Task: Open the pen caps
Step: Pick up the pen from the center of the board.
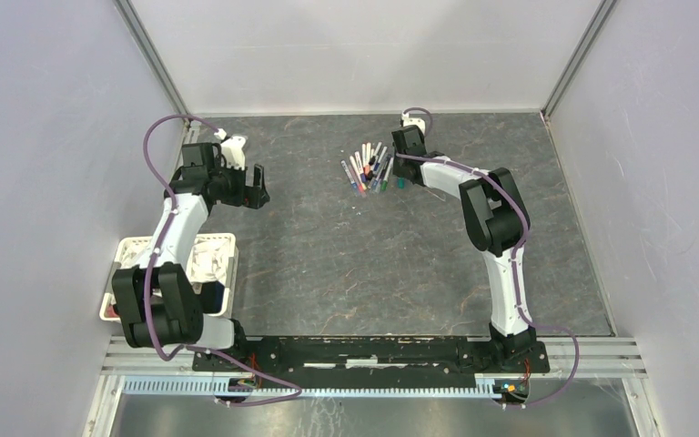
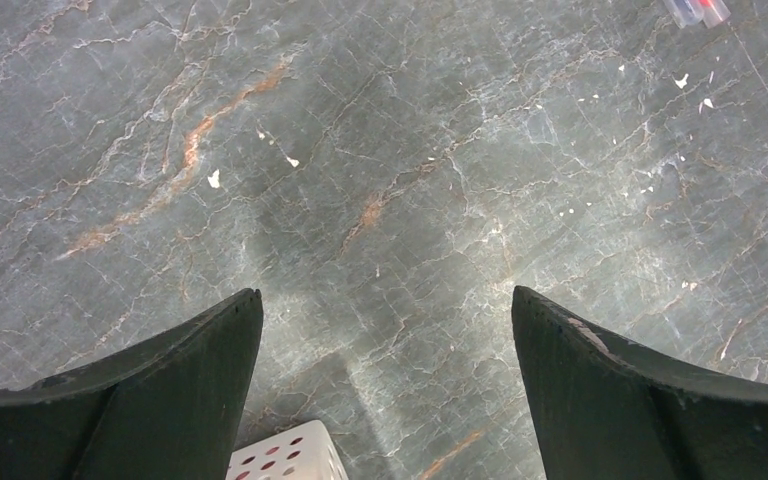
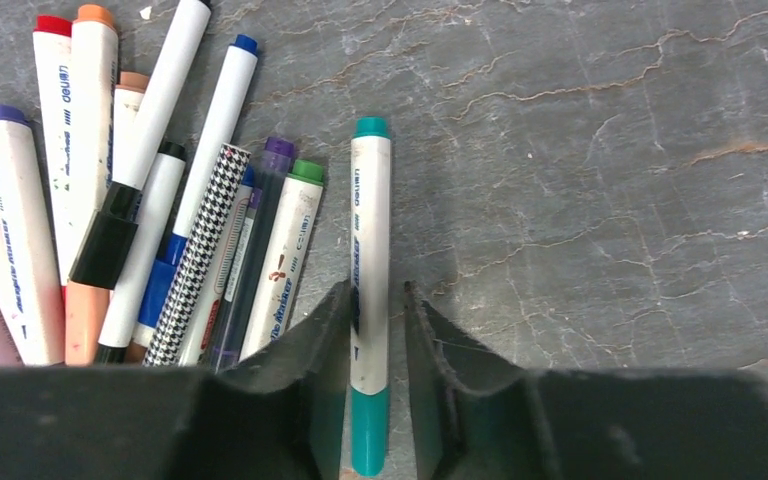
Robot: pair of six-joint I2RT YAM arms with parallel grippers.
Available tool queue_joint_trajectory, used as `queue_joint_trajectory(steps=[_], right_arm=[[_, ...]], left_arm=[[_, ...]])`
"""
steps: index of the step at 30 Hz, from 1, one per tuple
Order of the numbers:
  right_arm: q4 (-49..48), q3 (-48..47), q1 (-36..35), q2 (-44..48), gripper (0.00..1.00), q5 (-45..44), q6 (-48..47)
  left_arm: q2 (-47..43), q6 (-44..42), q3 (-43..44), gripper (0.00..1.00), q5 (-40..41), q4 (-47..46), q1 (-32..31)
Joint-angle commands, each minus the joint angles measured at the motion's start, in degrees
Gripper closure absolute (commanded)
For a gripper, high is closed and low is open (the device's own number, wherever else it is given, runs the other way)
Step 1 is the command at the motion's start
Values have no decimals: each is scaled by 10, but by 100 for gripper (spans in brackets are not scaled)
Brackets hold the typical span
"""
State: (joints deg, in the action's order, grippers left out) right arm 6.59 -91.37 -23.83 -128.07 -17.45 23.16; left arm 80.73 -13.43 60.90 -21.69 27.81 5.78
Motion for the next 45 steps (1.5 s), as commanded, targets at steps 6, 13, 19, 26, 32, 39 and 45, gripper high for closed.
queue_joint_trajectory(steps=[6,13,19,26,32,39,45], right_arm=[[15,-16,3,2,99,-6,-7],[-59,107,3,138,100,23,33],[-235,323,-33,327,100,88,132],[-393,423,-166,437,100,46,237],[-510,431,-280,456,100,-55,246],[-576,389,-338,427,100,-81,227],[-590,377,-350,421,100,-63,238]], left_arm=[[-38,-35,13,0,-36,35,2],[-60,-59,10,0,-108,67,1],[-73,-49,-1,0,-197,66,-9],[-79,-4,23,0,-216,67,-51],[-91,27,37,0,-256,69,-86],[-127,42,22,0,-315,69,-124],[-140,43,26,0,-342,69,-128]])
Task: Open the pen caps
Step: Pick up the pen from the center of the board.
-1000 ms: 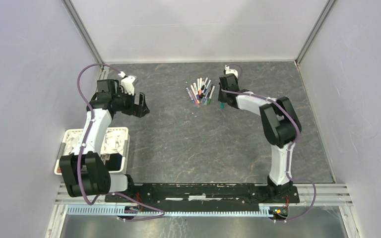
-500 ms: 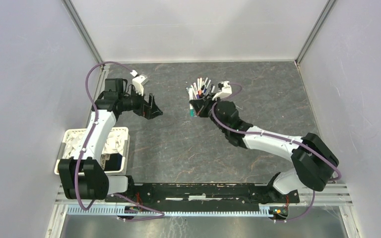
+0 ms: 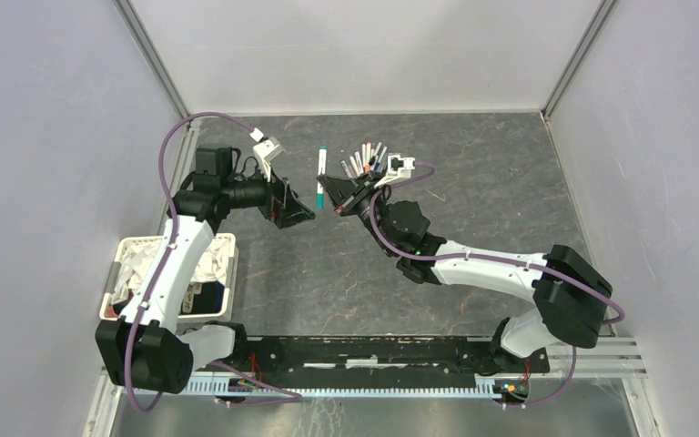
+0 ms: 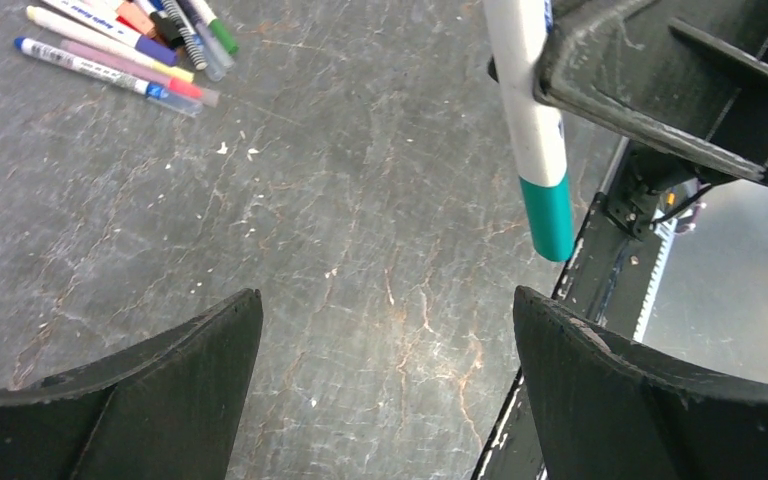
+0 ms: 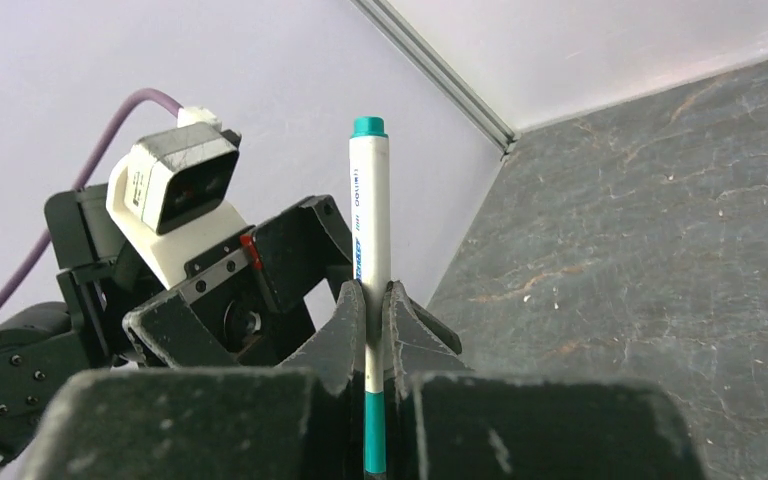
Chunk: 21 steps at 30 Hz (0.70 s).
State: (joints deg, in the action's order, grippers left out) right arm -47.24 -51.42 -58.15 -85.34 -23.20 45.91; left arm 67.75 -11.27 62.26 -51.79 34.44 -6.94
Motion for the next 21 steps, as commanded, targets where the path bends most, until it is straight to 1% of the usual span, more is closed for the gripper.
queue_joint_trajectory(steps=[1,5,10,16,18,20,21], right_arm=[[-50,-25,-10,-7,100,-5,9],[-51,-24,-19,-9,100,-3,9],[-52,-24,-23,-12,100,-5,4],[-57,-32,-24,-21,100,8,5],[-65,-23,-24,-16,100,7,13],[-72,-14,-23,-6,100,-5,2],[-68,-11,-24,1,100,-10,-3]], left_arm=[[-8,21,15,0,-43,3,-1],[-4,44,24,3,-58,-11,-2],[-7,66,32,6,-95,-16,-7],[-11,73,32,11,-99,-15,-14],[-10,32,40,14,-99,27,-14],[-7,-57,58,14,-98,95,-14],[-7,-80,60,14,-93,108,-14]])
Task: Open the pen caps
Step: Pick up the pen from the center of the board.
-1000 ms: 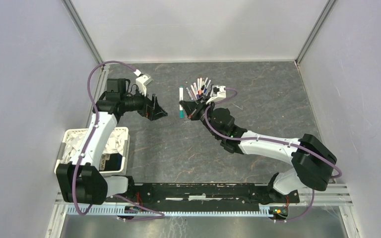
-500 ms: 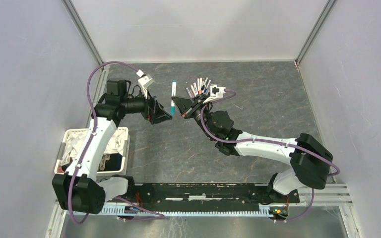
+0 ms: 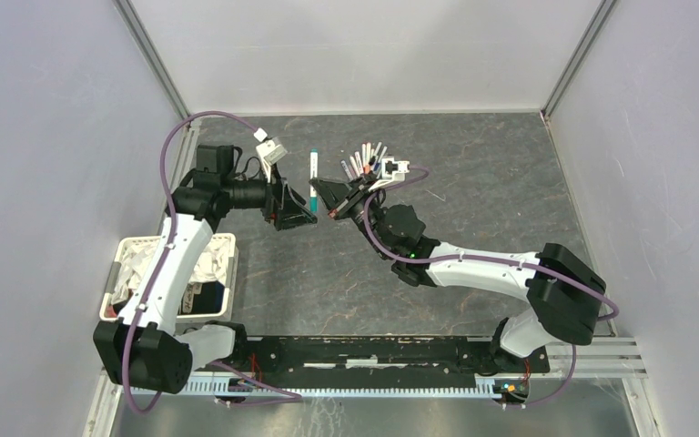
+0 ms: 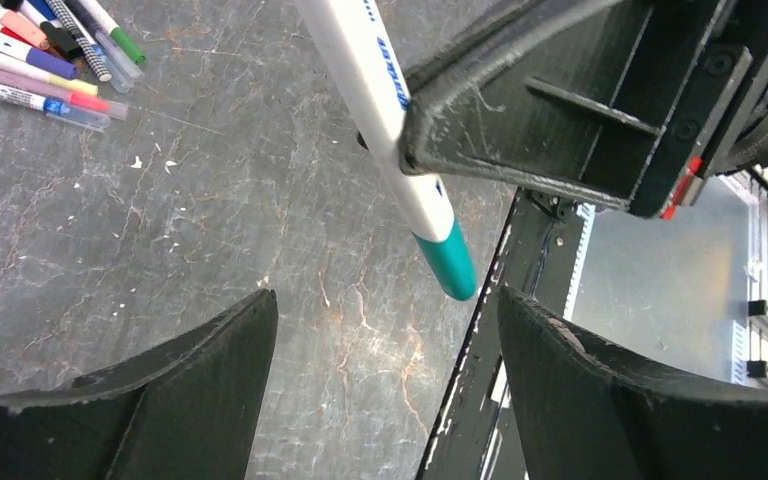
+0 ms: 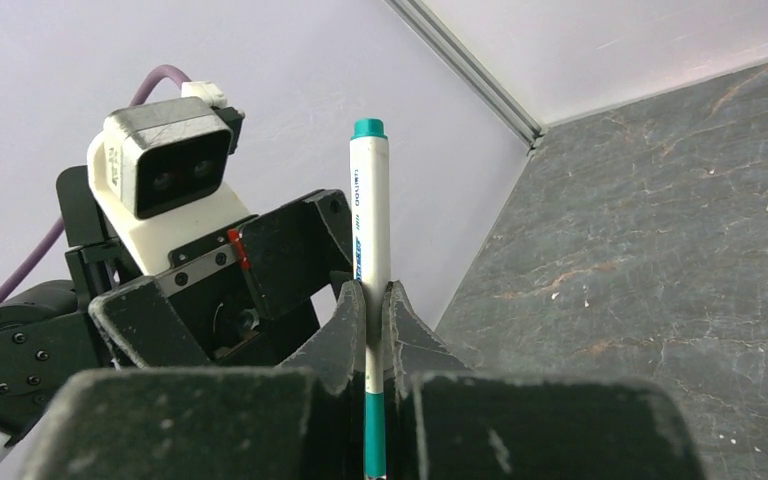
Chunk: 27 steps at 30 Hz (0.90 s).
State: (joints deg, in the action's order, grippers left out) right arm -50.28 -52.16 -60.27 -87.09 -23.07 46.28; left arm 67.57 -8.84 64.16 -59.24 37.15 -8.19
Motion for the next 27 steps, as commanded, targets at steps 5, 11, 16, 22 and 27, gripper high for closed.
queue_joint_trajectory(steps=[5,11,16,22,27], right_arm=[[-43,-9,-2,10,100,8,7],[-38,-14,-12,3,100,21,19],[-45,-17,-23,-4,100,10,8],[-54,-17,-26,-9,100,0,3],[-59,-12,-31,-12,100,-5,0]], left_arm=[[-10,-42,30,17,-6,27,-2],[-10,13,29,20,24,-29,-2],[-11,42,18,28,36,-56,-2],[-19,45,3,49,34,-58,-3],[-19,38,-3,76,40,-57,-2]])
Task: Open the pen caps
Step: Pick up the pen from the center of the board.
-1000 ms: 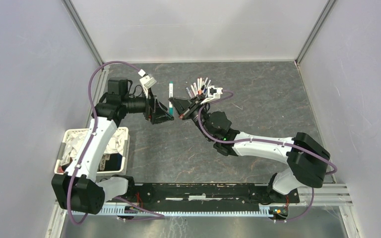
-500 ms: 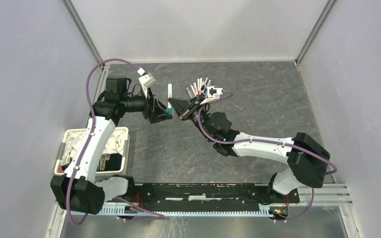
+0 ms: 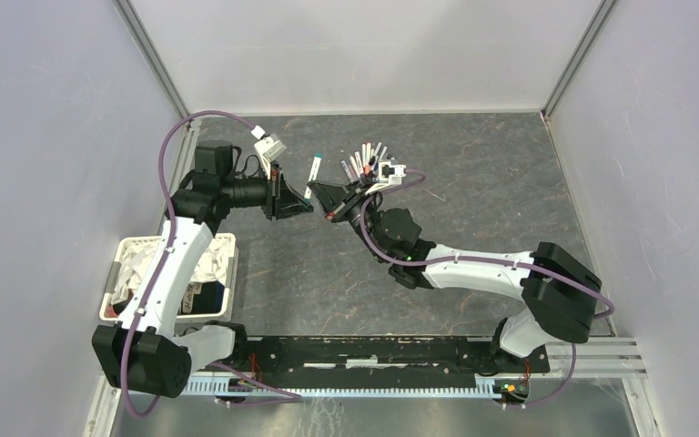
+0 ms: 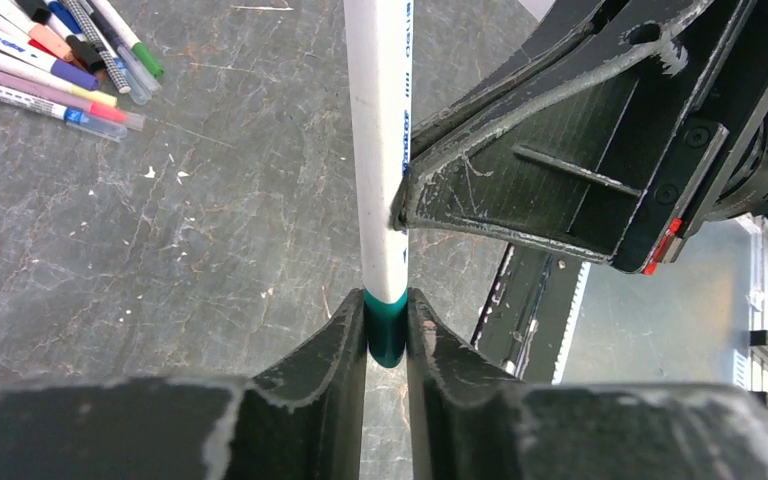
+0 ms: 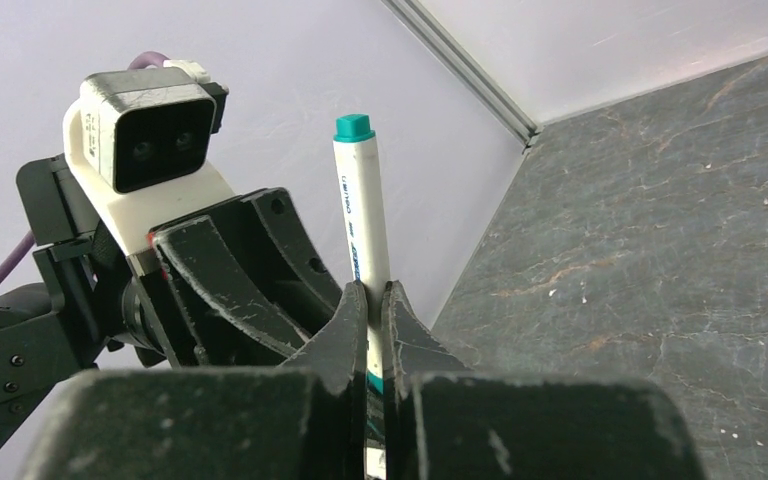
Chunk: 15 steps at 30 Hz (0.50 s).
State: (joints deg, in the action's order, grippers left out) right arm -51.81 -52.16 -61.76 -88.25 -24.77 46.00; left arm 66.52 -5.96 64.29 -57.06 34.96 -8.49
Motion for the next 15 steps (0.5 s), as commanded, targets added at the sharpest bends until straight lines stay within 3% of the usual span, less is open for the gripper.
queue_joint_trajectory(steps=[1,5,9,11,15], right_arm=[[-44,-11,-16,-1,100,10,3],[-28,-9,-16,6,100,5,1],[57,-21,-4,36,97,22,-10],[112,-25,23,57,88,72,-3],[223,-34,108,91,60,274,11]], left_arm=[[-9,7,-7,79,18,-35,1],[-12,-29,-10,92,23,-14,1],[-12,-99,-12,96,60,26,0],[-10,-154,-15,97,81,57,1],[-18,-258,-28,98,144,107,-7]])
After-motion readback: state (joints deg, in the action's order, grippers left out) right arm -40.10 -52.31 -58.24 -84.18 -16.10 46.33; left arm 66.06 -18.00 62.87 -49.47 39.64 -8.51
